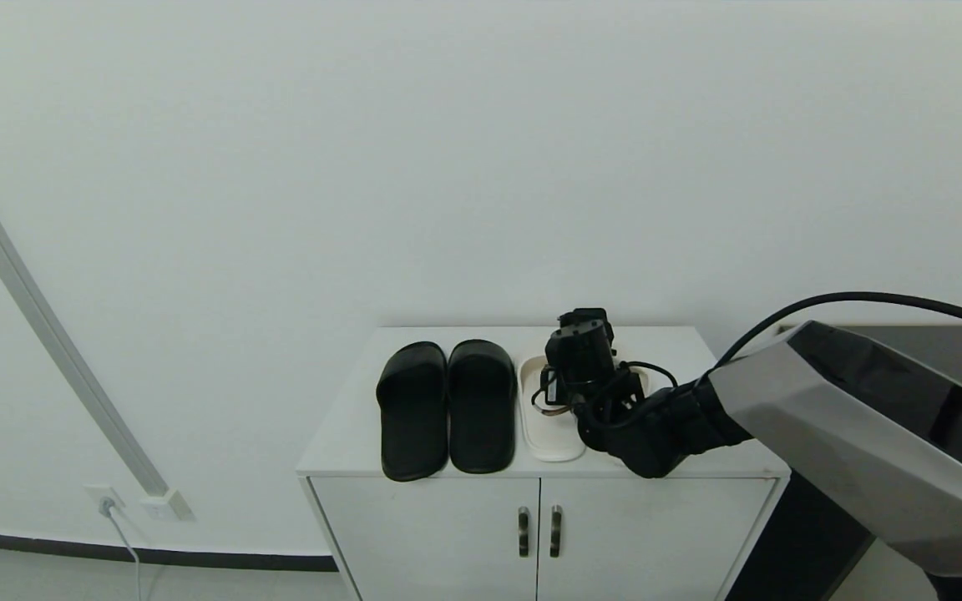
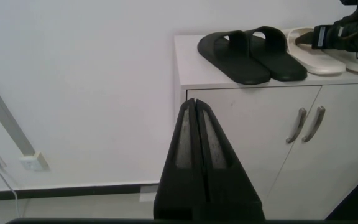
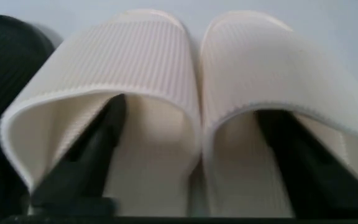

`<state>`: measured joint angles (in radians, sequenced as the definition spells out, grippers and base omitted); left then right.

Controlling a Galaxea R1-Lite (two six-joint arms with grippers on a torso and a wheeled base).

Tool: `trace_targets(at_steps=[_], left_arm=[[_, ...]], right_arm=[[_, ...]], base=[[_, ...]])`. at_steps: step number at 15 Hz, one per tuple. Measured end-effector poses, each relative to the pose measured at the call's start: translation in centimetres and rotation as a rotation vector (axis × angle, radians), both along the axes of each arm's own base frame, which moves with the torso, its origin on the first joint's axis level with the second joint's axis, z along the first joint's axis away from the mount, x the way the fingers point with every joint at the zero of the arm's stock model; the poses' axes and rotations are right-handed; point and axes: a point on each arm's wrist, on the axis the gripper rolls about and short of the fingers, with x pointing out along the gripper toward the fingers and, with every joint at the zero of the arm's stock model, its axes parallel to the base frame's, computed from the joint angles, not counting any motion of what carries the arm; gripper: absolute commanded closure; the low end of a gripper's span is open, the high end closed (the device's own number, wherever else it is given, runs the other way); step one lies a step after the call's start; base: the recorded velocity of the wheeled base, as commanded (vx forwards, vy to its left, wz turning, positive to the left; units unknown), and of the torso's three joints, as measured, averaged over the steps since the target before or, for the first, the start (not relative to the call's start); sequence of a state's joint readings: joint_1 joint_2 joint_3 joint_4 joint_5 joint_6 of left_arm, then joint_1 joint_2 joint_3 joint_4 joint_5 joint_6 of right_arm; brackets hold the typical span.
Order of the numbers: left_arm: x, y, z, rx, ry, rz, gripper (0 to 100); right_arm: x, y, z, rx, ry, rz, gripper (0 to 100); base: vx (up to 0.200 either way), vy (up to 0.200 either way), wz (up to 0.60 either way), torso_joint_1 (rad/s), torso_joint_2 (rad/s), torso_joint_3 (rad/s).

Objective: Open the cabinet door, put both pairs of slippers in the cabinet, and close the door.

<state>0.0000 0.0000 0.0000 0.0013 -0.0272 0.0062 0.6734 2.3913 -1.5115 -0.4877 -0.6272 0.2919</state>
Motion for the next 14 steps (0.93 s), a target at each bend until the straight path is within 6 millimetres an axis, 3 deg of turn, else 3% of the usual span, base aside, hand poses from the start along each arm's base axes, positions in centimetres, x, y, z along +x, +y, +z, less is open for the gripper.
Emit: trace_targets(at_steps=[5, 7, 11, 14], left_arm=[[0.0, 0.0, 0.0, 0.000, 0.000, 0.000, 100], [0.0, 0.0, 0.0, -0.001, 0.000, 0.001, 100], [0.0, 0.0, 0.0, 0.000, 0.000, 0.001, 100], [0.0, 0.0, 0.0, 0.001, 0.000, 0.001, 100]], right_arm=[[0.1, -0.4, 0.0, -0.004, 0.000, -0.016, 100], [-0.7, -0.9, 1.1, -0.003, -0.006, -0.021, 100], [-4.7, -3.0, 4.2, -0.017, -0.006, 0.047, 100], [-9.8, -5.5, 5.6, -0.022, -0.005, 0.279, 100]], base=[[0.000, 0.000, 0.00, 0.000, 0.00, 0.000], [0.000, 0.000, 0.00, 0.000, 0.00, 0.000], [0.000, 0.000, 0.00, 0.000, 0.00, 0.000], [0.000, 0.000, 0.00, 0.000, 0.00, 0.000]])
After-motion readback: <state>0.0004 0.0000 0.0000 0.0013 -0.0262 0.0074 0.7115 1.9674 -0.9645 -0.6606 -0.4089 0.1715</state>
